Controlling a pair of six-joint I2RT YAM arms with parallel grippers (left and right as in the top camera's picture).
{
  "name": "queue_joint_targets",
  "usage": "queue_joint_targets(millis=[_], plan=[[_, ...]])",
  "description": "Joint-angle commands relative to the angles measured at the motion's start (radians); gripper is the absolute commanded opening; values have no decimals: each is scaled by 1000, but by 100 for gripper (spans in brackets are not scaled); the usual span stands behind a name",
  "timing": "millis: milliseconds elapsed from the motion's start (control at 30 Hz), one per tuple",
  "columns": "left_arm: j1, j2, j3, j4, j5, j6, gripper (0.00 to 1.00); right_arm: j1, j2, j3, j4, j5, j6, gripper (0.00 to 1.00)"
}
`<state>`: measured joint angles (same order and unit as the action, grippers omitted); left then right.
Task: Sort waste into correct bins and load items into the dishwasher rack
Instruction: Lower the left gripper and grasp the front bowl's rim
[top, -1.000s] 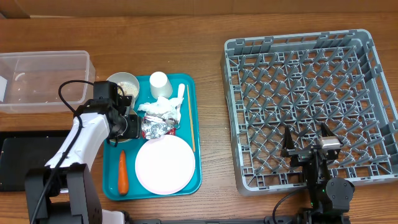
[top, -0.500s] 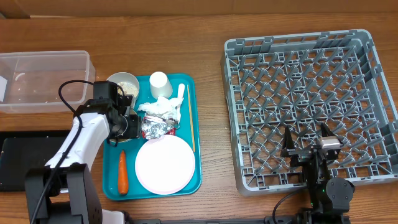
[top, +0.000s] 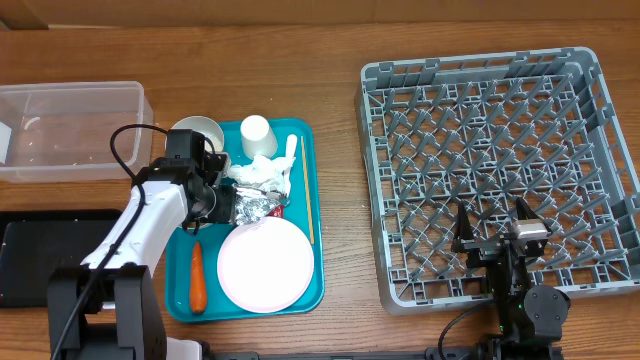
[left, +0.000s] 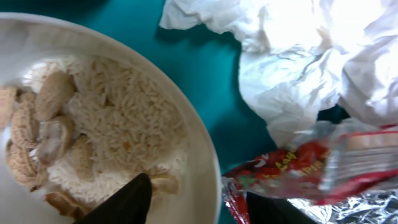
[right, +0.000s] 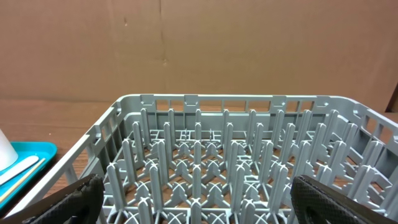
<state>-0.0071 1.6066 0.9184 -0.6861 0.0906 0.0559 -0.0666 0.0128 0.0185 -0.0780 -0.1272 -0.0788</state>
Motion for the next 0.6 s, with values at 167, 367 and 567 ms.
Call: queue_joint_targets(millis=[167,367,567], plan=[[-5,3,-8,7,-24,8,43,-6,-10,-11,6,-6,0,100],[-5,3,-8,3,-24,8,30,-6,-10,-11,6,-6,0,100],[-6,3,-6,-9,-24,8,22,-6,-10,-11,6,-6,0,100]])
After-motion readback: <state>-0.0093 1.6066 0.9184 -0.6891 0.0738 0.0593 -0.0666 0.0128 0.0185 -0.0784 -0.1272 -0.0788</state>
